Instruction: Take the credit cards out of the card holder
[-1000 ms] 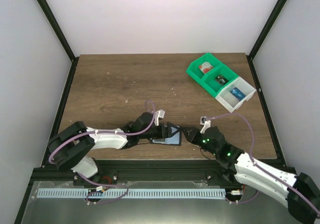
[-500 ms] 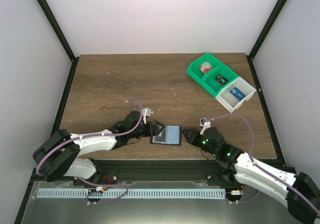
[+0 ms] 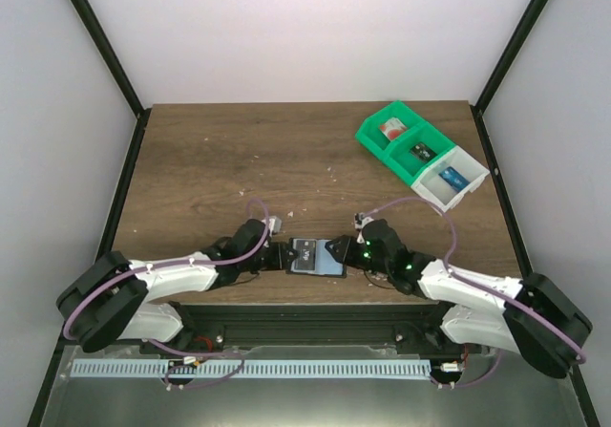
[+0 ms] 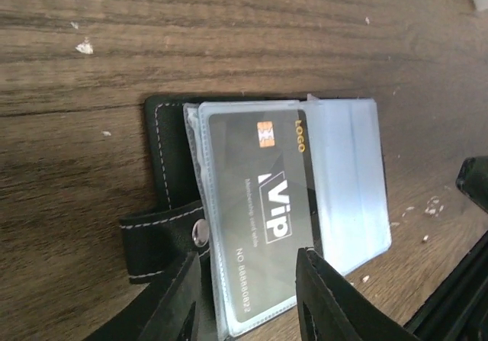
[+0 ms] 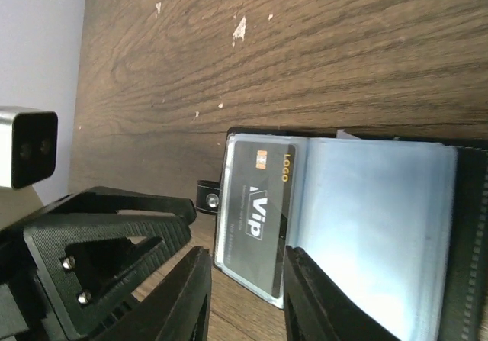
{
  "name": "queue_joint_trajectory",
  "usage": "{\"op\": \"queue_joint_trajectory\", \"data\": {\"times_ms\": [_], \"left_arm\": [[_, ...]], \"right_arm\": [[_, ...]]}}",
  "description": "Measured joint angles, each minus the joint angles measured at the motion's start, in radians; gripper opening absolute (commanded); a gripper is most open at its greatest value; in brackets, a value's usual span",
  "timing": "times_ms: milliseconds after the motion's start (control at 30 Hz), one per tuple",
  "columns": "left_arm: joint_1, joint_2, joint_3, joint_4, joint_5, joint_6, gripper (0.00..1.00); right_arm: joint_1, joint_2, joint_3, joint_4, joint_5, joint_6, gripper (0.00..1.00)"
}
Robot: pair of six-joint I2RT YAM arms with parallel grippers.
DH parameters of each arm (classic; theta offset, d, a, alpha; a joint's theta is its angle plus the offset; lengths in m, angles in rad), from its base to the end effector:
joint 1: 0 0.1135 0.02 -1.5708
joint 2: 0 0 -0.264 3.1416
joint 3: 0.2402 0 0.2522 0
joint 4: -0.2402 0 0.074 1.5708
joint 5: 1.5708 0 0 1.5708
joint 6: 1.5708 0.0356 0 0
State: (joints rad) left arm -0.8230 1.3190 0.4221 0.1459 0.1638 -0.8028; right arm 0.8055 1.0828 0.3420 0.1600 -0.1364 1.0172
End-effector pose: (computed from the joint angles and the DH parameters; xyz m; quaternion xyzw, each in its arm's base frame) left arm 0.1547 -0.1753 0.1407 0.0418 0.9137 -0.3400 0.2185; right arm 0.1412 0.1540 0.1657 0.0606 0.8764 0.4113 0.2430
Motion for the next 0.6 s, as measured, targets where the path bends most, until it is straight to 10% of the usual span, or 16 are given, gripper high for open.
{"op": "queue_joint_trajectory", "data": {"times_ms": [267, 600], "left_arm": [[0.000, -0.072, -0.059, 0.056, 0.078, -0.039, 0.00], [0.000, 0.049, -0.075, 0.177, 0.153, -0.055, 0.00]], "right_arm": [[0.008, 0.159, 0.042, 0.065, -0.049, -0.014, 0.22], [0.011, 0.291, 0.075, 0.113, -0.087, -0.014, 0.22]]}}
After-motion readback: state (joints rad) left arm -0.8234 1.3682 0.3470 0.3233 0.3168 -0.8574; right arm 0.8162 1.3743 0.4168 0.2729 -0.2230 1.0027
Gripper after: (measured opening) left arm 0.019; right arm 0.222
